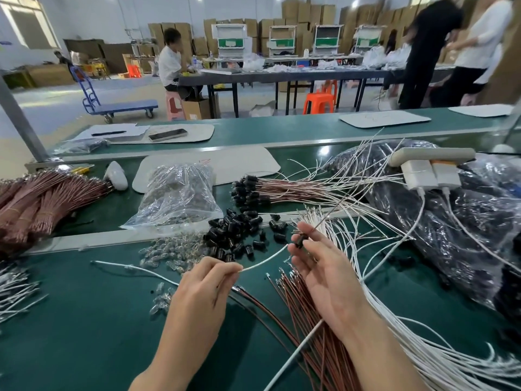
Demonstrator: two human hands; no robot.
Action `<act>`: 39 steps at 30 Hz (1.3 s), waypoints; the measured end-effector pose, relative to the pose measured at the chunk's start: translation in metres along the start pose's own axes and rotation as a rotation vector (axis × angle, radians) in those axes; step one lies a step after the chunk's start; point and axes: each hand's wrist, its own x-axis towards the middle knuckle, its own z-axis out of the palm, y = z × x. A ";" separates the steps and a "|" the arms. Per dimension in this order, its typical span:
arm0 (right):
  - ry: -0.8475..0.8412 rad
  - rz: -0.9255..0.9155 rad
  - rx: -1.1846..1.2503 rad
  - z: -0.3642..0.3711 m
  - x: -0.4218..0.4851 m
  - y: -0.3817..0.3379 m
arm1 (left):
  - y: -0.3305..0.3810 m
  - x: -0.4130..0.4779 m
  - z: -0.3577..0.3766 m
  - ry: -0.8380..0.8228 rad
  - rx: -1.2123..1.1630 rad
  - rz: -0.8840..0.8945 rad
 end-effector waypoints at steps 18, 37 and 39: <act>-0.045 0.032 -0.061 0.001 -0.001 -0.001 | 0.002 -0.002 0.000 0.032 0.005 0.061; -0.086 0.026 -0.178 0.001 0.000 0.002 | 0.005 -0.002 -0.001 0.070 0.022 -0.041; -0.097 0.021 -0.208 0.002 0.000 0.003 | 0.005 -0.002 -0.001 0.069 0.017 -0.055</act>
